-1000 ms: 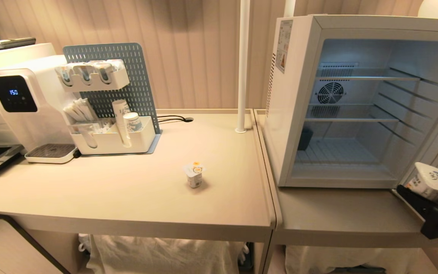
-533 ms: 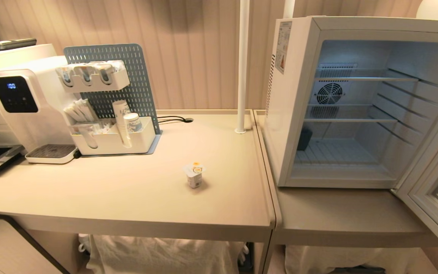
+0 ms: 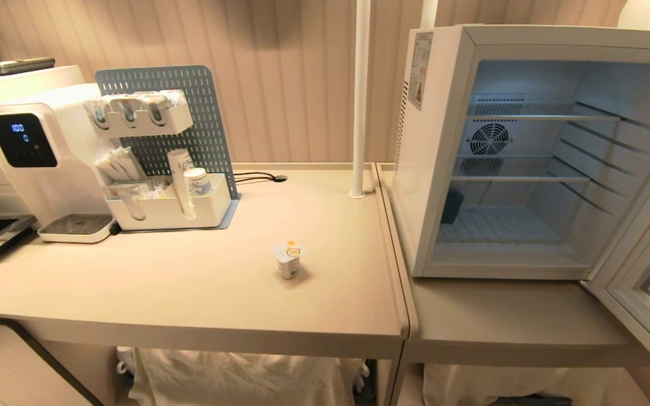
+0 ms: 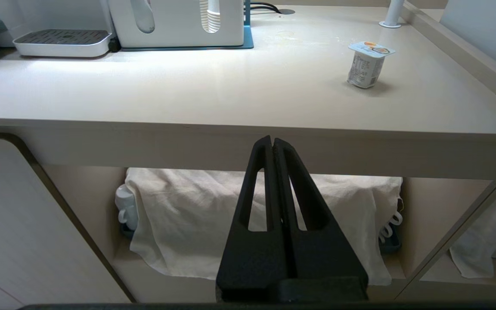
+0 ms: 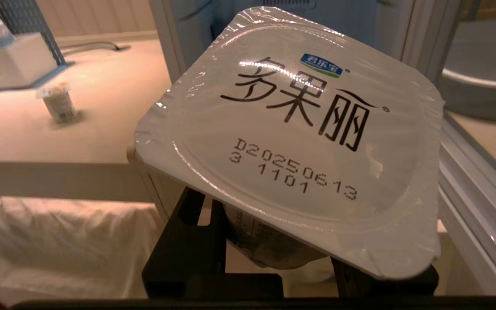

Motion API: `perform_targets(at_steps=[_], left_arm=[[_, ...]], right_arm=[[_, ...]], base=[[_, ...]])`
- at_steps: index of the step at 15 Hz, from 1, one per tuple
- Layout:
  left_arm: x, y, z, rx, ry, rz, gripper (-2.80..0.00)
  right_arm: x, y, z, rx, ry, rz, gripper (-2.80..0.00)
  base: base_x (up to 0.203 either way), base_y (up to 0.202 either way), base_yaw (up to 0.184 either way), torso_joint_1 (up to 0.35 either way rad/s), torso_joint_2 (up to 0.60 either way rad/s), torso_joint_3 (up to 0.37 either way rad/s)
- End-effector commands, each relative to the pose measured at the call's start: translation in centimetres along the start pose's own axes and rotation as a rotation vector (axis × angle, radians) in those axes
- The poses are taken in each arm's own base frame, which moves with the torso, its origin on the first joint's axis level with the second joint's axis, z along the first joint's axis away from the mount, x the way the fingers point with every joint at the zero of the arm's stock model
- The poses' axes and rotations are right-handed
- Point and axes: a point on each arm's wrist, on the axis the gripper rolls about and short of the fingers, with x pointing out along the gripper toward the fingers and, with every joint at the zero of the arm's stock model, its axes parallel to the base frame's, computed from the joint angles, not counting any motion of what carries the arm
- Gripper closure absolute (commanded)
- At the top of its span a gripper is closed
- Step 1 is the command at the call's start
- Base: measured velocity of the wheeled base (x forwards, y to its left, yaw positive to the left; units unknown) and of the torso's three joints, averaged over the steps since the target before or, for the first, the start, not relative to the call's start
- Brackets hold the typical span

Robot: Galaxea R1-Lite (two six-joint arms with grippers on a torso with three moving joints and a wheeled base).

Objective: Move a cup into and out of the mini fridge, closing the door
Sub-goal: Place the yoghurt on the table

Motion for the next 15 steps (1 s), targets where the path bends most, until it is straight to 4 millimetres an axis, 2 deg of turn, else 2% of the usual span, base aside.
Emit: perform_targets(at_steps=[1, 3, 5, 13, 15], left_arm=[[-0.01, 0.00, 0.02, 0.000, -0.002, 0.000, 0.00], [0.00, 0.00, -0.03, 0.000, 0.000, 0.000, 0.00], [-0.01, 0.00, 0.01, 0.001, -0.001, 0.000, 0.00], [-0.01, 0.00, 0.01, 0.001, -0.001, 0.000, 0.00], [-0.01, 0.00, 0.01, 0.001, -0.001, 0.000, 0.00]], right_arm=[[-0.63, -0.05, -0.99, -0.019, 0.158, -0.023, 0.00], [-1.03, -0.15, -1.81, -0.067, 0.270, -0.062, 0.00], [-0.80, -0.16, -1.32, -0.078, 0.207, -0.070, 0.00], [-0.78, -0.15, -1.33, -0.109, 0.208, -0.057, 0.00], [-0.78, -0.15, -1.33, -0.110, 0.208, -0.057, 0.00]], base=[[0.000, 0.000, 0.000, 0.000, 0.00, 0.000], [0.000, 0.000, 0.000, 0.000, 0.00, 0.000], [0.000, 0.000, 0.000, 0.000, 0.00, 0.000], [0.000, 0.000, 0.000, 0.000, 0.00, 0.000], [-0.001, 0.097, -0.002, 0.002, 0.00, 0.002]])
